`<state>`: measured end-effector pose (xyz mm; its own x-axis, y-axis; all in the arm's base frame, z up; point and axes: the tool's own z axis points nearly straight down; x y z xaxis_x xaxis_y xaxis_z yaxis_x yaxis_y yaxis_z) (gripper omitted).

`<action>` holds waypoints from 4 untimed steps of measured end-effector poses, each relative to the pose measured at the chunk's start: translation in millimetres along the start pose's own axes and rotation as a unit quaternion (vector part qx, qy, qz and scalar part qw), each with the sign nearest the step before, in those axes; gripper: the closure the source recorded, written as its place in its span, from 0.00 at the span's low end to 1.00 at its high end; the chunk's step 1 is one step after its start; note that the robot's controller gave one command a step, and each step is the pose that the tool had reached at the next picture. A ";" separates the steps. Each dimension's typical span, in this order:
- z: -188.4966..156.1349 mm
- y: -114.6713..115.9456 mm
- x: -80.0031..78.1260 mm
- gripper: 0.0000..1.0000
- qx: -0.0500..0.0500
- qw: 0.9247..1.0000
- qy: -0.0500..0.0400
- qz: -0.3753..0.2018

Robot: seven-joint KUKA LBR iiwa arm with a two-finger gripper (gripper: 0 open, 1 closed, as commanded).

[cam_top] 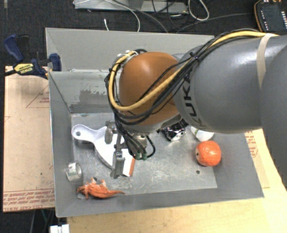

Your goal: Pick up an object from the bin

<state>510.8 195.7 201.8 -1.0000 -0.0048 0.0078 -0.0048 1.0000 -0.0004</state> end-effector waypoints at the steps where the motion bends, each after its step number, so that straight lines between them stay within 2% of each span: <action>1: -4.7 -1.4 -1.9 0.00 -0.001 1.000 -0.004 0.003; 2: 88.1 -15.3 -17.6 0.00 -0.002 0.994 -0.004 0.108; 3: 131.6 -25.2 -43.9 0.00 -0.003 0.990 -0.006 0.142; 4: 101.6 -18.6 -8.8 0.00 -0.002 0.975 -0.002 0.222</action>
Offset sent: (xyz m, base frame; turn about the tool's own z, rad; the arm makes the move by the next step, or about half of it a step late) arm 0.0228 -0.0225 -0.1318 0.3144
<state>518.9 177.2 100.1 -0.9034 0.4287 0.0034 0.4287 0.9034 0.0020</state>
